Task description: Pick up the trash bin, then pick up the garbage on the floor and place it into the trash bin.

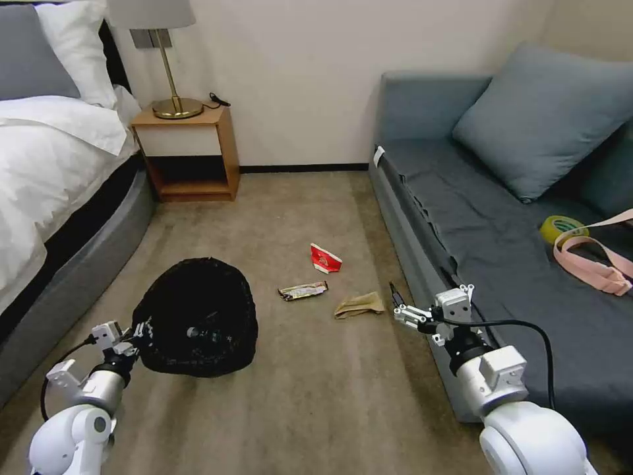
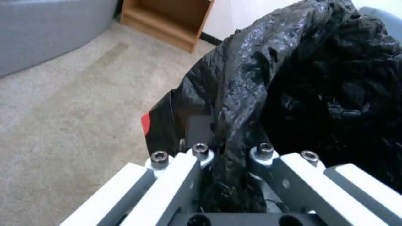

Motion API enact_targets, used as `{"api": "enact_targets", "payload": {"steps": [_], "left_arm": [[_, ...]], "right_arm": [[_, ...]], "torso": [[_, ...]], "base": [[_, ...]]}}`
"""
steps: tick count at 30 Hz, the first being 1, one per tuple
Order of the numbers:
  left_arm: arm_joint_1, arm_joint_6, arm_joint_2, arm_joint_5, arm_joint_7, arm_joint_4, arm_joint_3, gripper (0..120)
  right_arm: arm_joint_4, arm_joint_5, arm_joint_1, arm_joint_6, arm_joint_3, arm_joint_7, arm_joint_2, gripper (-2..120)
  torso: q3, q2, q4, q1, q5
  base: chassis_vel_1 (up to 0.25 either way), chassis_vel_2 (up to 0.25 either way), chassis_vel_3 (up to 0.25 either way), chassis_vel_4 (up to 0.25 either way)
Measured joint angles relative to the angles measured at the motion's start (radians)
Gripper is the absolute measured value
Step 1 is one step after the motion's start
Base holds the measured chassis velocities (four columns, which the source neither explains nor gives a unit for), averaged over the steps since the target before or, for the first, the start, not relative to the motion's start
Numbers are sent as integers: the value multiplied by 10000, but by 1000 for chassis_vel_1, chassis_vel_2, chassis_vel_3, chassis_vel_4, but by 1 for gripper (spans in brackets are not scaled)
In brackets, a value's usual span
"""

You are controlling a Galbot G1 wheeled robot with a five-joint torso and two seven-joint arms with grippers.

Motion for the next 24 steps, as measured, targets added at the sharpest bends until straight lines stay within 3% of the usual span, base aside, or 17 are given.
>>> {"api": "enact_targets", "payload": {"steps": [24], "left_arm": [[-351,44,234,-116,-281,271,-335,4]], "right_arm": [[-514,262,469,100,-189,-86,-267,100]], "torso": [[0,0,0,0,0]], "base": [[0,0,0,0]]}}
